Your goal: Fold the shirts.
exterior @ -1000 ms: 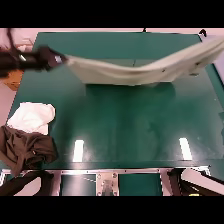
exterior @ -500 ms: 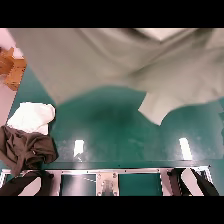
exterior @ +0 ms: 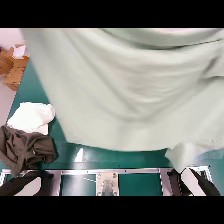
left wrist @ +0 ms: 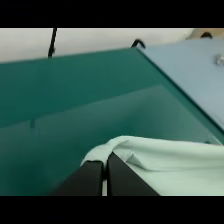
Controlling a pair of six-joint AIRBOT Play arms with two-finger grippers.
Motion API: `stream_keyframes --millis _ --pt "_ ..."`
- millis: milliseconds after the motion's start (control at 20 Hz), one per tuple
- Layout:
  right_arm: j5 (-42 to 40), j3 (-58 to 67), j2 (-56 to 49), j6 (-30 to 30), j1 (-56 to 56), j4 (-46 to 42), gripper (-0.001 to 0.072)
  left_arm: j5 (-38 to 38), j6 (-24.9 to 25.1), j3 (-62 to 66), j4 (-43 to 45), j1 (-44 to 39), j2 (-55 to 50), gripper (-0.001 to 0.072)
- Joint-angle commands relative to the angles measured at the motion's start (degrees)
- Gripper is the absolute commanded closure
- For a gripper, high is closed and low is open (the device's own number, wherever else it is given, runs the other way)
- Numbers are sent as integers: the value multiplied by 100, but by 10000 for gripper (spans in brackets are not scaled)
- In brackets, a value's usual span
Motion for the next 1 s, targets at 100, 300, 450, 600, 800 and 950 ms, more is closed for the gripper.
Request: stream_keyframes --millis 100,300,450,600,800,950 --pt "-916 -1812 -1832 -501 697 -20 691 26 599 -1008 -35 2 -2024 682" --pt "-1193 -1379 -3967 -514 1029 42 691 557 970 -986 -817 2 -3860 683" --pt "-1191 -503 -5112 -133 1176 46 691 1016 1023 -669 -1086 2 -4706 682" --pt "-1191 358 -5755 173 1233 46 691 1152 997 -109 -1123 2 -5106 683" --pt "-1193 1128 -6046 463 1237 35 692 1421 743 448 -1115 4 -5182 682" --pt "-1193 1580 -6048 461 1233 22 692 1423 697 809 -1099 4 -5182 683"
